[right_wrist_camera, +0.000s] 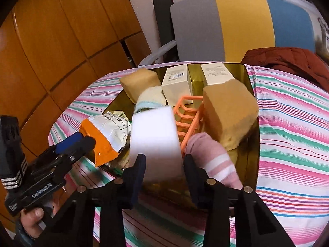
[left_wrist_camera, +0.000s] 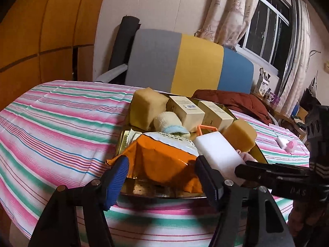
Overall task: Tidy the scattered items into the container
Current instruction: 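Lower the snack bag into the tray and open the left tool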
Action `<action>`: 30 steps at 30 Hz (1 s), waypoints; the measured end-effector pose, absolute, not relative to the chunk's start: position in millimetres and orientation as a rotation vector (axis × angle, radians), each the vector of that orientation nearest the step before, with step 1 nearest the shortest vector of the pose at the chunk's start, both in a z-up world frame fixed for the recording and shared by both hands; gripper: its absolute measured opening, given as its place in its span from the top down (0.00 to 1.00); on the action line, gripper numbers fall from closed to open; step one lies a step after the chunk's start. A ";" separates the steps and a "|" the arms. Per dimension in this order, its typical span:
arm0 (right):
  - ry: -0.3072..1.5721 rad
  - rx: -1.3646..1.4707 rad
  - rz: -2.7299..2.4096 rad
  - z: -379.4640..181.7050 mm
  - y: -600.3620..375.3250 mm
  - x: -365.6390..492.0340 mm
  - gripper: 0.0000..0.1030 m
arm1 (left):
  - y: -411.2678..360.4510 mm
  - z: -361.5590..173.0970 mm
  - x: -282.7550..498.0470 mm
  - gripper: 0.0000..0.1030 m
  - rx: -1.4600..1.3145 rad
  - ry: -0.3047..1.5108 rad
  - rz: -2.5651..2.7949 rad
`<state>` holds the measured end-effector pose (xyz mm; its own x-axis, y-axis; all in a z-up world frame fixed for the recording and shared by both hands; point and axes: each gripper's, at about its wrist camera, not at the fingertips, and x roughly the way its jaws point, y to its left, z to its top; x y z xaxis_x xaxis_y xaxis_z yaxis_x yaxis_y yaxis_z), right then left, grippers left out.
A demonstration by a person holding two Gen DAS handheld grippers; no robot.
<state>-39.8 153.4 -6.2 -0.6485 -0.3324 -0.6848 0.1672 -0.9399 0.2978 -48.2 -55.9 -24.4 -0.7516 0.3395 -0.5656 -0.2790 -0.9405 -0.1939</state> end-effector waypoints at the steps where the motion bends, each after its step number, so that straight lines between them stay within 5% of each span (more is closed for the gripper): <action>1: -0.298 1.144 -2.606 -6.8 153.2 -40.3 0.62 | -55.4 -24.8 -48.5 0.34 -0.888 -0.141 2.658; 15: -0.457 1.084 -2.661 -0.4 214.4 -8.1 0.61 | -35.1 -2.6 -21.2 0.30 -0.794 -0.160 2.581; 26: -0.606 1.165 -2.906 1.6 357.4 45.5 0.53 | 60.4 12.9 8.3 0.29 -0.744 0.010 2.348; 30: -0.630 1.231 -3.008 8.7 421.6 59.9 0.42 | 99.5 8.9 21.2 0.29 -0.749 0.075 2.243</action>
<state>59.9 421.6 8.7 -0.7110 0.0128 -0.7031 -0.2940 -0.9137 0.2806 21.2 99.5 8.9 -0.5420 0.6468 -0.5366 -0.6811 -0.7121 -0.1704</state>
